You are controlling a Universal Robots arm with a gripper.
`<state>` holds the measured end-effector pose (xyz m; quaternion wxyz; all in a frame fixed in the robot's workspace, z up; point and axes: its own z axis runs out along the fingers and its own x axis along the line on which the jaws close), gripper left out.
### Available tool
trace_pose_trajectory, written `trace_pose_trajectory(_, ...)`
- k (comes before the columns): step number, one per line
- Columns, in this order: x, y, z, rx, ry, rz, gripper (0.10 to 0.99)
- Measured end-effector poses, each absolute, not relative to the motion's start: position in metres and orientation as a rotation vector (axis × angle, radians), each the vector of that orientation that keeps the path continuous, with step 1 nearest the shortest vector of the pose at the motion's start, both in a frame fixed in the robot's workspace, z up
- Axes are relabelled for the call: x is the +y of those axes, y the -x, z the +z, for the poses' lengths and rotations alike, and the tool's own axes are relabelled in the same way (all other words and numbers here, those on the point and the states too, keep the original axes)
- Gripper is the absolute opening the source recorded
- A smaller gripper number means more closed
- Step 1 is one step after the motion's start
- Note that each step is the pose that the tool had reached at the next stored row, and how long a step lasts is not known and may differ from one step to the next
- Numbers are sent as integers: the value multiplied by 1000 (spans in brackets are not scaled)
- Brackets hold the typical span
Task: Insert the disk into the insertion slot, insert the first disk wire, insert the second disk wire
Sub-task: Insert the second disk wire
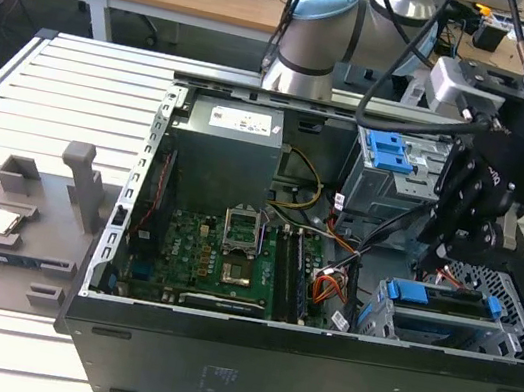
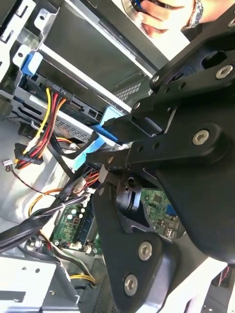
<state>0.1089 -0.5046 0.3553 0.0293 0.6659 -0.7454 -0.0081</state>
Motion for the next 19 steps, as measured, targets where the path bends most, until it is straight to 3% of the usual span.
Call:
trace_pose_trajectory(13,-503,-109,341,-2284,-2007,47,361)
trace_pose_trajectory(16,-503,-109,341,-2284,-2006,47,282)
trace_pose_trajectory(18,-503,-109,341,-2284,-2006,47,165)
trace_pose_trajectory(19,-503,-109,341,-2284,-2006,47,165)
